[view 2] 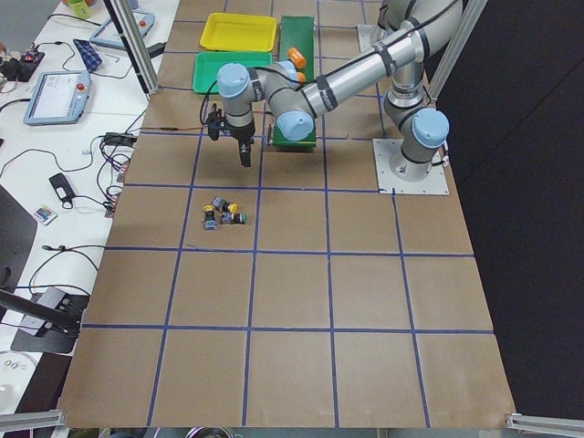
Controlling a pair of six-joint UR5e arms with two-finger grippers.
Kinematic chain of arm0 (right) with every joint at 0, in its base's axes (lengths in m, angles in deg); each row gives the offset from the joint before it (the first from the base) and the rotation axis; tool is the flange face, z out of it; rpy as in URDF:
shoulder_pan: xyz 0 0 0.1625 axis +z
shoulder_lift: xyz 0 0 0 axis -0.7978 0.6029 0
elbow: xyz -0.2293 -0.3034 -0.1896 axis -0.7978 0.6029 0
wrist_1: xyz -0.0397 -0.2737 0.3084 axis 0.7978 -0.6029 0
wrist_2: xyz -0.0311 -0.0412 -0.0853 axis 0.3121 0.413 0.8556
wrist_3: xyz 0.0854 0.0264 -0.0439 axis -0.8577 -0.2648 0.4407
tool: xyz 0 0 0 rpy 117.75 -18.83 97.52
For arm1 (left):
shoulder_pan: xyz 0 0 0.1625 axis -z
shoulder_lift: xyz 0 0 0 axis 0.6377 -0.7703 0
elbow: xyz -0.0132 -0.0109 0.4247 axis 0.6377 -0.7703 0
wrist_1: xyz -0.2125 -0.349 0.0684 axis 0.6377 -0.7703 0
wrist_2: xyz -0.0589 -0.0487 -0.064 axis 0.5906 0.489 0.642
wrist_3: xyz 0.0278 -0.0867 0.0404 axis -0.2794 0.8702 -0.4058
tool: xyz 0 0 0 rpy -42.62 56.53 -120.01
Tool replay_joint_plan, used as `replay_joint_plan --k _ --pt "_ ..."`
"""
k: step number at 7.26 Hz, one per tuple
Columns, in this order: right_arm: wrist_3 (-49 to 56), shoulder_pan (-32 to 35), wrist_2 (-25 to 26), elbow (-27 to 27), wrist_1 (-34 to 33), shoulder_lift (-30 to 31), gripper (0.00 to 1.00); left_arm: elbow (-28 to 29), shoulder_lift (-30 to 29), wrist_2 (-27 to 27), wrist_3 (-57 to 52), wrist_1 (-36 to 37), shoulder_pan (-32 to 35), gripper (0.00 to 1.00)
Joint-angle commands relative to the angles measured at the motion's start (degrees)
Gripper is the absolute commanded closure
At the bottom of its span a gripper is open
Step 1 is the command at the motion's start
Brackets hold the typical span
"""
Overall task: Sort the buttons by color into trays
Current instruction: 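Move the left gripper back and grasp a yellow-capped button switch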
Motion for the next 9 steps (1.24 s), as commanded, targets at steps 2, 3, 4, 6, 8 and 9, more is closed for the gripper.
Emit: replay_joint_plan --k 2,3,4,6,8,9 --pt "-0.17 0.03 0.02 -0.03 -0.05 0.03 0.0 15.72 -15.52 0.15 -2.25 0.31 -3.83 0.0" --pt "-0.26 0.03 0.02 -0.12 -0.05 0.03 0.0 16.79 -16.77 0.06 -2.16 0.49 -3.83 0.0" --pt "-0.26 0.12 0.02 -0.12 -0.05 0.03 0.0 17.41 -17.82 0.15 -2.77 0.58 -4.27 0.0" --pt "-0.26 0.03 0.02 -0.03 -0.05 -0.06 0.0 17.95 -19.75 -0.02 -3.91 0.67 -4.8 0.0" --pt "-0.26 0.03 0.1 -0.12 -0.05 -0.06 0.0 17.68 -20.56 -2.04 -4.8 1.72 -4.8 0.0" --pt "-0.26 0.03 0.1 -0.12 0.04 -0.06 0.0 18.2 -20.82 -2.05 -4.8 1.81 -4.8 0.0"
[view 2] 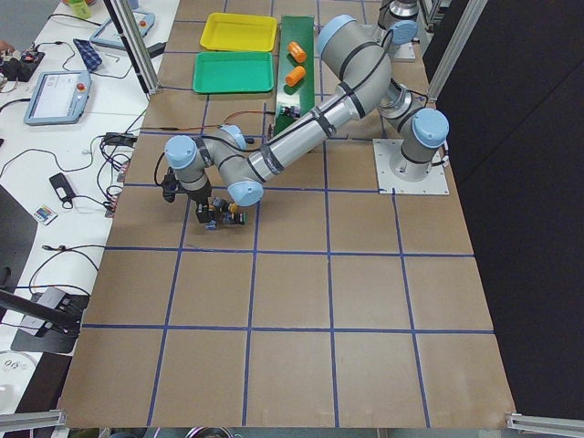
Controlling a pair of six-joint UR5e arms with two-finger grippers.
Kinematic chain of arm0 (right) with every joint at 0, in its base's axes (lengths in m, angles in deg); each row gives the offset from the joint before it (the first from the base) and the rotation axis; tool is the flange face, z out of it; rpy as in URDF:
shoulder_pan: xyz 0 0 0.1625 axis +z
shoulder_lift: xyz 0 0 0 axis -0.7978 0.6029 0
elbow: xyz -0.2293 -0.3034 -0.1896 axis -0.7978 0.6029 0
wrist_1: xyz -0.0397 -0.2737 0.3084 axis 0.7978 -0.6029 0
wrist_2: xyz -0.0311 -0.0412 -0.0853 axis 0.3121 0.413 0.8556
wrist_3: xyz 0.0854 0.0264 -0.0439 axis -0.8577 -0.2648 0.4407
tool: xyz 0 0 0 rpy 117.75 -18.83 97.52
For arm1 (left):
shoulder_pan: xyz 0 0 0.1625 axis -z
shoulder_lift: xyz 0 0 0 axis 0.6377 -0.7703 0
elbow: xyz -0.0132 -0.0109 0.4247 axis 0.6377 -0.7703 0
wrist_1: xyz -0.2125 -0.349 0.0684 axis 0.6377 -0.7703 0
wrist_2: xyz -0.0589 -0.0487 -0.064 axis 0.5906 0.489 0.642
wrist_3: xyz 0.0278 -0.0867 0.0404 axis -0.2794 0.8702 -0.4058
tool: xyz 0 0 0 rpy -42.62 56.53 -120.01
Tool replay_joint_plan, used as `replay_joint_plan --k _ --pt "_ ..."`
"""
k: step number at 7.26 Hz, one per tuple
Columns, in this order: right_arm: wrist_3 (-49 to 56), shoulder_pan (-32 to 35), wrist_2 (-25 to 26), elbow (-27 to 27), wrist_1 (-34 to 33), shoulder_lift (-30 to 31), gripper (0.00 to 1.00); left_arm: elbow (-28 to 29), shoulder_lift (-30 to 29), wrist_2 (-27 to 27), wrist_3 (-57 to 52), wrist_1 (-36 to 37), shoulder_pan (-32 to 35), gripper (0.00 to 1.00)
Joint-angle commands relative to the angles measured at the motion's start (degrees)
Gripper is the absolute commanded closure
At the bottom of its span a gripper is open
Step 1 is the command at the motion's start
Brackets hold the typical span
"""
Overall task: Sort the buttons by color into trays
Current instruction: 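Move the left gripper back and grasp a yellow-capped button switch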
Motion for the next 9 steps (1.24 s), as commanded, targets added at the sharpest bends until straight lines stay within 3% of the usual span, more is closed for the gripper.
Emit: replay_joint_plan --k 1,8,9 --pt "-0.02 0.0 0.03 -0.02 0.05 -0.01 0.0 0.3 -0.53 -0.49 -0.15 0.23 -0.02 0.0" --pt "0.24 0.0 0.12 -0.1 0.31 -0.01 0.0 -1.11 -1.94 -0.23 -1.3 3.66 -1.07 0.0" --pt "0.15 0.0 0.12 -0.1 0.31 -0.01 0.0 -1.28 -1.94 -0.05 -1.47 3.58 -1.07 0.1"
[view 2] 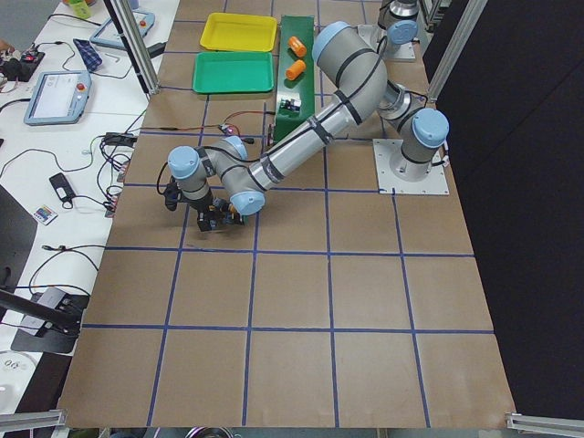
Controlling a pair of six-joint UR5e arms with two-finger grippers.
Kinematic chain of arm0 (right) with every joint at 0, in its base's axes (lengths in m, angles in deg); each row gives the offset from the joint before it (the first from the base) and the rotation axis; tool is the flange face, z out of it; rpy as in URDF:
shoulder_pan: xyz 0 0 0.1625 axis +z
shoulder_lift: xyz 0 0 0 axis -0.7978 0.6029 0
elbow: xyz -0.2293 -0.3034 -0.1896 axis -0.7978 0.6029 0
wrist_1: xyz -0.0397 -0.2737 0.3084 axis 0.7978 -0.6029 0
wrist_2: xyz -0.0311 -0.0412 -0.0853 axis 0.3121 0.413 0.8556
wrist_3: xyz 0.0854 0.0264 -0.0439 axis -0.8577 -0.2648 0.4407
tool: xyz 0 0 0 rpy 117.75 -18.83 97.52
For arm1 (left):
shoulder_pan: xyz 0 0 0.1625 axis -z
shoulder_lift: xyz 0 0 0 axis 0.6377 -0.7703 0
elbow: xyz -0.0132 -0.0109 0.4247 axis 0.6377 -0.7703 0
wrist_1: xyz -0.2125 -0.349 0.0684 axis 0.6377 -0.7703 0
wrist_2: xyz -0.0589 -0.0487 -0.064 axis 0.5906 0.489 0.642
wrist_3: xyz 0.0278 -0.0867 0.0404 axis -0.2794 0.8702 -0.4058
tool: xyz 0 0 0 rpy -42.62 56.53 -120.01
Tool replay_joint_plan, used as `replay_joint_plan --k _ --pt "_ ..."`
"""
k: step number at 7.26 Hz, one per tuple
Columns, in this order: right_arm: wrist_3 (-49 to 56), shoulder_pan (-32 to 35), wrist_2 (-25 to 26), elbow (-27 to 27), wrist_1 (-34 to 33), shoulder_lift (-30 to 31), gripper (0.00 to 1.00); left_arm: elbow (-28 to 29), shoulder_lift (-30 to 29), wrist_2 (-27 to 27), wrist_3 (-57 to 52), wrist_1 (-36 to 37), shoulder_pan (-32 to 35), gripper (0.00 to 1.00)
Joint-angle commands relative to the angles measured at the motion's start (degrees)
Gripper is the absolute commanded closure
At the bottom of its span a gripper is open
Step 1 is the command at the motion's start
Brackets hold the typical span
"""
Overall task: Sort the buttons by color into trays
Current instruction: 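Move the left gripper back and grasp a yellow-capped button switch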
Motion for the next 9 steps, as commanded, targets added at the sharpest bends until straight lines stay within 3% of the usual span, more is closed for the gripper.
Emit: replay_joint_plan --k 1,2,7,9 --pt "-0.04 0.0 0.01 -0.09 0.05 0.0 0.0 -1.58 0.0 0.51 -1.7 -0.03 -0.2 0.26" --pt "0.05 0.0 -0.16 -0.01 -0.21 0.0 0.0 -1.85 0.18 -0.01 -5.54 0.14 -0.2 0.61" --pt "0.05 0.0 -0.08 -0.01 -0.22 0.0 0.0 -1.94 6.05 0.86 -5.67 -2.74 -0.3 0.63" --pt "0.05 0.0 -0.08 -0.09 -0.22 0.0 0.0 -4.91 15.42 2.36 4.03 -14.57 5.82 0.63"
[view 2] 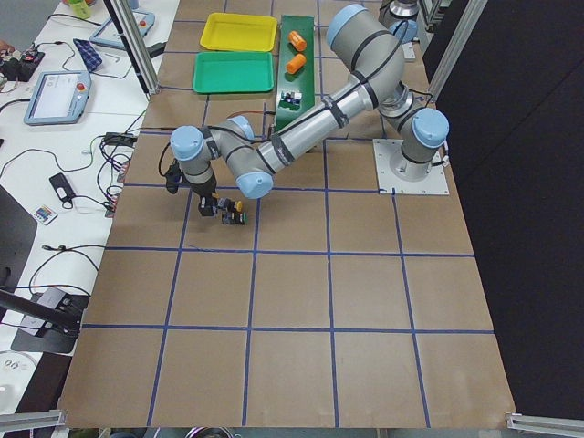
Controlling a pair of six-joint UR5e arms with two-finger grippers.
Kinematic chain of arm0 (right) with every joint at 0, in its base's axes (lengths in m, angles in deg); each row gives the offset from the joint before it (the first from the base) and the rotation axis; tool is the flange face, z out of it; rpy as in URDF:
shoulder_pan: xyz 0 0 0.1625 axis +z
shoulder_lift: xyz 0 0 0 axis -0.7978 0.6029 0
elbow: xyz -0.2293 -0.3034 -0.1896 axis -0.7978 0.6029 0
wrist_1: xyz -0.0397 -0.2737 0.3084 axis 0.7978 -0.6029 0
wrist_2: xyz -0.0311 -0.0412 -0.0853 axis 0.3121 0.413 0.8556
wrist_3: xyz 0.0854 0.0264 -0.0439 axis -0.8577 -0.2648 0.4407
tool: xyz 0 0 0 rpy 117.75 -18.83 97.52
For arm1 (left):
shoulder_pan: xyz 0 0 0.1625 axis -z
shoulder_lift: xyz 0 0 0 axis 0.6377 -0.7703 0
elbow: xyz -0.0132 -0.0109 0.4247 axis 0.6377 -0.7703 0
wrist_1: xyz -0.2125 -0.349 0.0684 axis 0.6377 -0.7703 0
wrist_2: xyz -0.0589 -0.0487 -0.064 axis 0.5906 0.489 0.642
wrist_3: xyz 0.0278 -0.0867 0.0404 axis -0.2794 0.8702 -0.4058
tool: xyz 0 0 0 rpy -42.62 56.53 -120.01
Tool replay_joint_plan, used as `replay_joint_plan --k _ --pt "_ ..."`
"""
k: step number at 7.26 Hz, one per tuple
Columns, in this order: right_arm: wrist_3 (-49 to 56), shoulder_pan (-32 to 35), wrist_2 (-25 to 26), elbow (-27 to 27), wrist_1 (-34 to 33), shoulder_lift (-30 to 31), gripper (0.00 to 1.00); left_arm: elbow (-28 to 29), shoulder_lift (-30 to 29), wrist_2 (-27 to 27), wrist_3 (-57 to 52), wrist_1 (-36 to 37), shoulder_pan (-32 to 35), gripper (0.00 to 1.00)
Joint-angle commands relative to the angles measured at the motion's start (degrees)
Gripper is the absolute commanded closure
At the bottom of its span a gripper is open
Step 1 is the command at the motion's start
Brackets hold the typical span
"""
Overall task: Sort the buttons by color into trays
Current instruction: 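Move the left gripper back and grasp a yellow-capped button switch, then place the yellow-capped switch on the conveyor with the left gripper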
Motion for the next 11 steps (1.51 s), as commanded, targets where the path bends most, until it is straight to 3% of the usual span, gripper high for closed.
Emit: replay_joint_plan --k 1,3,5,7,8,10,11 --pt "0.0 -0.02 0.02 0.01 0.0 0.0 0.0 -6.29 11.06 0.82 12.27 -7.26 8.81 0.63" --pt "0.09 -0.02 0.02 0.01 0.0 0.0 0.0 -15.6 19.69 1.0 24.5 -7.18 20.75 0.63" --pt "0.09 -0.02 0.02 -0.07 0.0 0.0 0.0 -25.0 24.72 1.0 29.52 -6.13 26.67 0.63" --pt "0.18 -0.11 0.02 0.01 0.0 0.0 0.0 -32.22 27.54 0.82 30.44 -0.7 29.15 0.62" --pt "0.18 -0.11 0.02 0.01 0.0 0.0 0.0 -34.43 28.07 0.74 30.26 0.2 29.16 0.54" --pt "0.27 -0.11 -0.07 0.01 0.01 0.0 0.0 -35.51 27.81 0.47 30.44 1.17 29.16 0.08" --pt "0.27 -0.19 0.02 0.01 0.09 0.0 0.0 -35.16 28.34 0.99 29.91 1.61 28.12 0.0"
